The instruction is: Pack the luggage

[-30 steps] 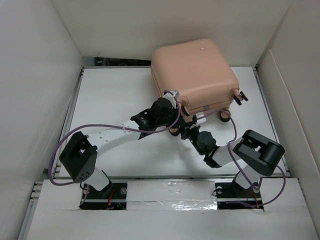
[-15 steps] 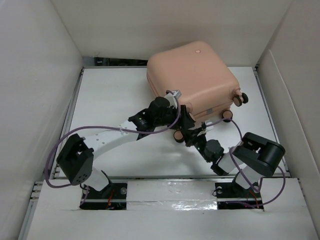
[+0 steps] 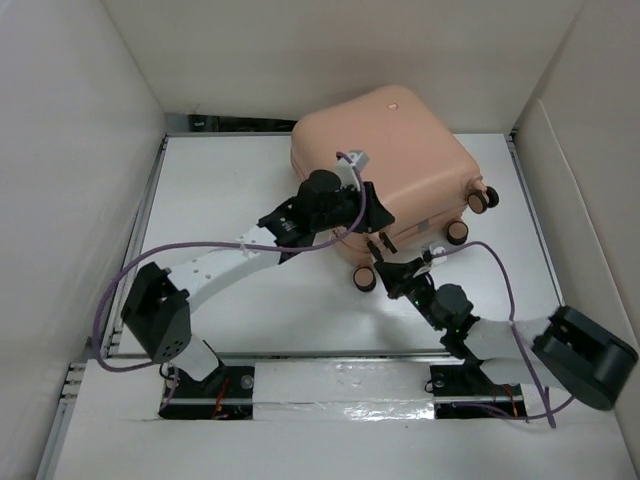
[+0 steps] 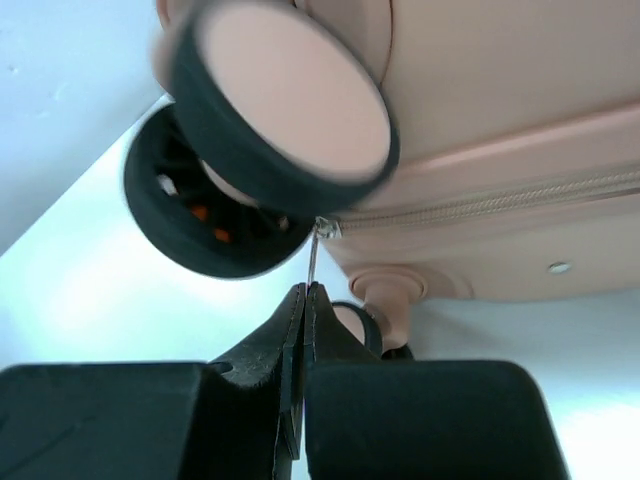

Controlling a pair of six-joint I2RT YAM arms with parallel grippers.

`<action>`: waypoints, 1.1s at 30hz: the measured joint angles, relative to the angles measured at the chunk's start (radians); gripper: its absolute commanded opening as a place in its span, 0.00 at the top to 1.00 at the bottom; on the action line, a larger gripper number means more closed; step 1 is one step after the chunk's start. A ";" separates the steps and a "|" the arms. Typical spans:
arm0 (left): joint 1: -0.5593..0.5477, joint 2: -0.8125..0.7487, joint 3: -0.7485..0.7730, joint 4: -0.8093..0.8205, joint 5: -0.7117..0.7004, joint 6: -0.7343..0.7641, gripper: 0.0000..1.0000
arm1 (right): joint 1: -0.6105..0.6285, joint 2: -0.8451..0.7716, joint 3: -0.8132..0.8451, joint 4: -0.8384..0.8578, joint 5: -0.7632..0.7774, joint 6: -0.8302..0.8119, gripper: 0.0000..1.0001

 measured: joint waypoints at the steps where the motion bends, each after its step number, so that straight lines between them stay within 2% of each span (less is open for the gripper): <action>1: -0.013 0.034 0.024 -0.002 0.009 0.002 0.69 | 0.015 -0.072 -0.002 -0.066 0.022 -0.013 1.00; 3: -0.039 0.098 0.074 -0.021 0.031 0.008 0.75 | 0.064 -0.216 0.006 -0.214 0.084 -0.046 1.00; 7: -0.073 0.143 0.085 -0.055 0.039 0.027 0.76 | 0.164 -0.459 0.048 -0.499 0.153 -0.089 1.00; 10: -0.077 0.036 -0.013 -0.048 -0.022 0.025 0.60 | 0.175 -0.533 0.093 -0.597 0.133 -0.092 1.00; 11: -0.077 -0.020 -0.048 -0.054 -0.053 0.024 0.50 | 0.169 -0.536 0.101 -0.612 0.120 -0.091 1.00; 14: -0.076 -0.199 -0.142 -0.098 -0.136 0.015 0.44 | 0.136 -0.503 0.112 -0.630 0.093 -0.088 1.00; 18: -0.072 -0.367 -0.224 -0.118 -0.211 0.006 0.43 | 0.125 -0.424 0.113 -0.645 0.081 -0.087 1.00; 19: -0.071 -0.388 -0.240 -0.122 -0.220 0.004 0.43 | 0.127 -0.407 0.113 -0.654 0.084 -0.087 0.95; 20: -0.071 -0.399 -0.257 -0.123 -0.218 0.003 0.43 | 0.127 -0.401 0.113 -0.663 0.088 -0.087 0.90; 21: -0.071 -0.402 -0.278 -0.121 -0.211 0.003 0.43 | 0.126 -0.401 0.113 -0.669 0.089 -0.089 0.77; 24: -0.071 -0.388 -0.346 -0.116 -0.177 0.002 0.43 | 0.101 -0.386 0.113 -0.666 0.088 -0.110 0.60; 30: -0.071 -0.307 -0.370 -0.096 -0.117 0.005 0.43 | 0.046 -0.232 0.160 -0.646 0.076 -0.179 0.57; 33: -0.071 -0.283 -0.369 -0.071 -0.091 0.008 0.44 | 0.040 -0.137 0.193 -0.585 0.063 -0.211 0.57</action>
